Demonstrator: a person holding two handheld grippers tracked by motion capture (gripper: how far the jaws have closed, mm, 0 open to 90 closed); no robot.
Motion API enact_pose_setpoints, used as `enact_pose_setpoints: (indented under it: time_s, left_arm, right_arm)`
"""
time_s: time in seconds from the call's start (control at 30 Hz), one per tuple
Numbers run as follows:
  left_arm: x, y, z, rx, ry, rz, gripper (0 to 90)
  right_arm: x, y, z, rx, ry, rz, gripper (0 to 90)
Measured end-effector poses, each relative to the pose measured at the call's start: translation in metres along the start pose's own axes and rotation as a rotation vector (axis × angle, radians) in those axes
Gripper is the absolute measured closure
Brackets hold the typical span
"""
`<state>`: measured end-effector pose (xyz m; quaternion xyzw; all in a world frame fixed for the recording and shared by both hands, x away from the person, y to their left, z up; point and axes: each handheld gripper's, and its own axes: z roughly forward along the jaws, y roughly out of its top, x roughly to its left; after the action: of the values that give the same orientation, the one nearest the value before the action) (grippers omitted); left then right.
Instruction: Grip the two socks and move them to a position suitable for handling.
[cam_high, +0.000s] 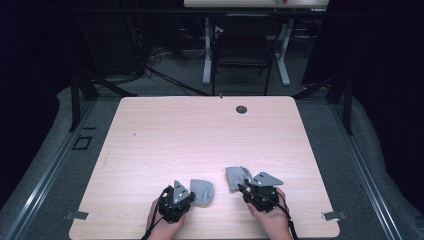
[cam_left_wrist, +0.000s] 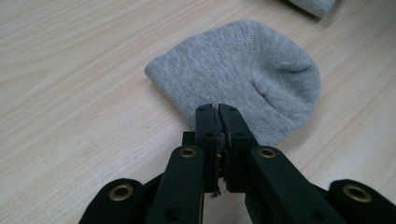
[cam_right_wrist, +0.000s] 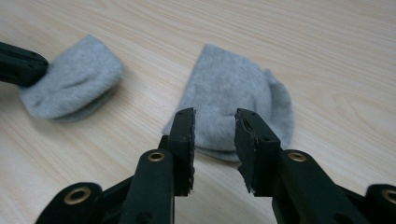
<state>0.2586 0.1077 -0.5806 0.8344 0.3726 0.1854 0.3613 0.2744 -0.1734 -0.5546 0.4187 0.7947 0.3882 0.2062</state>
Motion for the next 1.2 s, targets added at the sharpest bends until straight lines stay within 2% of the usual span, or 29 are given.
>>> enact_pose_setpoints:
  time_s: [0.13,0.2,0.4,0.6,0.77,0.8,0.9,1.13,1.2]
  left_arm:
    - [-0.003,-0.002,-0.002,0.002,-0.005,-0.005,87.6]
    - [-0.005,-0.002,-0.004,0.009,-0.013,0.007,87.7]
    - [-0.014,-0.004,-0.008,0.016,-0.031,0.007,87.7]
    - [-0.02,-0.005,-0.009,0.014,-0.043,0.017,87.7]
    - [-0.023,-0.006,-0.011,0.018,-0.061,0.005,87.7]
    - [-0.025,-0.006,-0.011,0.016,-0.063,0.006,87.7]
    - [-0.027,-0.006,-0.011,0.016,-0.066,0.011,87.7]
    - [-0.029,-0.007,-0.011,0.012,-0.07,0.007,87.4]
    - [-0.029,-0.007,-0.011,0.011,-0.069,0.006,87.4]
  right_arm:
    - [0.002,0.006,0.003,0.01,-0.008,-0.037,70.0]
    - [0.001,0.008,0.005,0.022,-0.009,-0.054,72.0]
    - [-0.008,0.012,0.017,0.032,-0.013,-0.025,69.7]
    - [-0.011,0.012,0.033,0.082,-0.006,-0.032,69.8]
    - [-0.006,0.01,0.045,0.108,-0.006,-0.044,69.2]
    - [-0.002,0.009,0.049,0.095,-0.002,-0.025,69.3]
    - [0.0,0.012,0.052,0.098,0.001,-0.023,69.4]
    - [0.022,0.026,0.071,0.09,0.02,-0.008,69.4]
    - [0.027,0.029,0.075,0.092,0.028,-0.02,69.3]
